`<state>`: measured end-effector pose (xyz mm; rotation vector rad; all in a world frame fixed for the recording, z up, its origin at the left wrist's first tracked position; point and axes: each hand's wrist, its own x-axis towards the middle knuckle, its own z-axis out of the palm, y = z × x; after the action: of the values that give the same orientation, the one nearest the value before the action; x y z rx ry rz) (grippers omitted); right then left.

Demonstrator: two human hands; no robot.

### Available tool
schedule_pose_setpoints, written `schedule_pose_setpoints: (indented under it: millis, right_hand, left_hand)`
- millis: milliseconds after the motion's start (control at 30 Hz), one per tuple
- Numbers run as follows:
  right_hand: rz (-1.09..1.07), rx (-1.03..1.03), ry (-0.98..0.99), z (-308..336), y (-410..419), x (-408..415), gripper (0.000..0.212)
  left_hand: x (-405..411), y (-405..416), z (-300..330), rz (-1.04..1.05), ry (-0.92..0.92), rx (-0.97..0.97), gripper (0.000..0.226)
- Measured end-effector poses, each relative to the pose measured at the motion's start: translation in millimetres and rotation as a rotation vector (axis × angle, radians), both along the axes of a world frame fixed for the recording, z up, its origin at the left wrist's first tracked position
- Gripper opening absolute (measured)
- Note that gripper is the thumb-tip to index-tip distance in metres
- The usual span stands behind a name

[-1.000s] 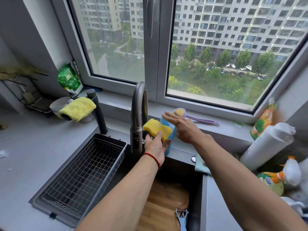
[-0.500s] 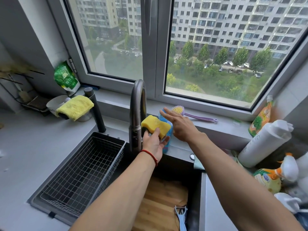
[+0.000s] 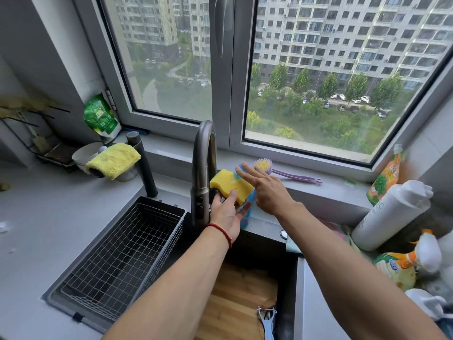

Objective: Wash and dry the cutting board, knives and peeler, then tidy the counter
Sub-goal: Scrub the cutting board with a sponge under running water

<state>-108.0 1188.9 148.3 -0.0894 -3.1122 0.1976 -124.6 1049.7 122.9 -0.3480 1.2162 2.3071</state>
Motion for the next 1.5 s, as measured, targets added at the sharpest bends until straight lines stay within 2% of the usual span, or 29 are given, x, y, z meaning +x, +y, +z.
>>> schedule_pose_setpoints:
  millis: [133, 200, 300, 400, 533, 633, 700, 800, 900, 967, 1033, 1100, 1133, 1167, 1233, 1367, 1433, 1500]
  right_hand:
    - [0.006, 0.070, -0.080, 9, -2, -1, 0.099]
    - [0.010, 0.067, -0.033, 11, -6, 4, 0.101]
    - [0.105, -0.055, 0.117, 8, -21, 20, 0.089]
    - [0.207, -0.126, 0.074, -14, -37, 50, 0.071]
    - [0.245, -0.093, 0.016, -55, -53, 96, 0.079]
    - [0.179, -0.123, 0.017, -68, -59, 105, 0.069]
    - [0.094, -0.230, 0.007, -77, -62, 111, 0.057]
    - [-0.110, -0.623, 0.135, -88, -75, 120, 0.045]
    - [-0.370, -0.986, 0.169, -95, -95, 114, 0.056]
    - [-0.543, -1.196, 0.170, -101, -104, 108, 0.063]
    - [-0.724, -1.331, 0.190, -107, -109, 105, 0.065]
    - [-0.833, -1.345, 0.192, -113, -111, 106, 0.064]
    - [-0.867, -1.345, 0.194, -115, -113, 107, 0.063]
    - [-0.891, -1.347, 0.201, -116, -114, 109, 0.062]
    - [-0.924, -1.345, 0.231, -118, -119, 111, 0.060]
    - [-0.965, -1.365, 0.282, -120, -130, 115, 0.057]
    - [-0.977, -1.369, 0.289, -122, -136, 114, 0.056]
    - [-0.988, -1.376, 0.297, -124, -142, 113, 0.055]
  left_hand:
    - [0, 2, 0, 0.028, -0.028, 0.005, 0.046]
    - [3, 0, -1, 0.039, -0.042, 0.002, 0.046]
    - [12, -6, -3, 0.044, -0.028, 0.022, 0.038]
    - [30, -17, -10, 0.009, -0.010, 0.041, 0.038]
    - [48, -45, -38, -0.061, 0.000, 0.010, 0.033]
    - [60, -63, -57, -0.162, 0.009, -0.054, 0.031]
    - [64, -73, -70, -0.211, 0.004, -0.090, 0.031]
    - [61, -88, -83, -0.282, 0.017, -0.153, 0.032]
    - [55, -101, -86, -0.489, 0.045, -0.203, 0.031]
    - [40, -115, -83, -0.669, 0.136, -0.345, 0.036]
    - [8, -128, -77, -0.746, 0.312, -0.676, 0.045]
    - [-31, -131, -68, -0.598, 0.566, -1.046, 0.038]
    - [-47, -128, -62, -0.518, 0.696, -1.149, 0.033]
    - [-58, -120, -59, -0.483, 0.802, -1.162, 0.032]
    - [-76, -102, -58, -0.581, 0.925, -1.113, 0.030]
    - [-99, -80, -70, -0.807, 0.982, -1.262, 0.029]
    - [-111, -74, -71, -0.801, 1.027, -1.303, 0.026]
    - [-116, -72, -69, -0.756, 1.079, -1.238, 0.022]
